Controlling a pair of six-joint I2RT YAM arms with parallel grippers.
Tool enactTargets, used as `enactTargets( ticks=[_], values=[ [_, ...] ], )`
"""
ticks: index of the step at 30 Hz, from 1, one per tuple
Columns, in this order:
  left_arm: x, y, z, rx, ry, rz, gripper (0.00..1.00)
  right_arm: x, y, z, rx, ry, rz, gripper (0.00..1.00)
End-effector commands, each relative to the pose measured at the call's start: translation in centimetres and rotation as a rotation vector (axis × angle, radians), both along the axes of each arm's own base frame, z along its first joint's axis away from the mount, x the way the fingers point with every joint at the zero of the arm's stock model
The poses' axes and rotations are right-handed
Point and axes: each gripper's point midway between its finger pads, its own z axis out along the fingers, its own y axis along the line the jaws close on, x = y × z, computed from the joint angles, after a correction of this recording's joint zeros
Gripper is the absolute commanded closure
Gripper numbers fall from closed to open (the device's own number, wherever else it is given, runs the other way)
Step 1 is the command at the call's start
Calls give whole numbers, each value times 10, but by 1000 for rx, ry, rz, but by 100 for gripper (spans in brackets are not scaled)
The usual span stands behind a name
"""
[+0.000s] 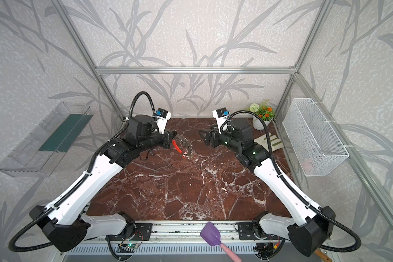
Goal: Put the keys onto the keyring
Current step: 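Lift the ring plate with the left gripper toward the right gripper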
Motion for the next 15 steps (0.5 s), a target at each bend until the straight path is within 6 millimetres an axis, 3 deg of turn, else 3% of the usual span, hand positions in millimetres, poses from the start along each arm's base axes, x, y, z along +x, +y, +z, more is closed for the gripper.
enactTargets(
  ticks=[1,4,8,15],
  values=[
    [-11,-21,32,-110,-69,-136,100,-8,20,22,56,22,79,29],
    [-20,-28,38,-169,-64,-190,100,-8,29,31,89,51,109,31],
    [-39,-33,49,-241,-70,-263,100,-6,39,44,137,93,146,43],
    [-39,-27,63,-297,-74,-292,100,3,49,60,187,75,219,48]
  ],
)
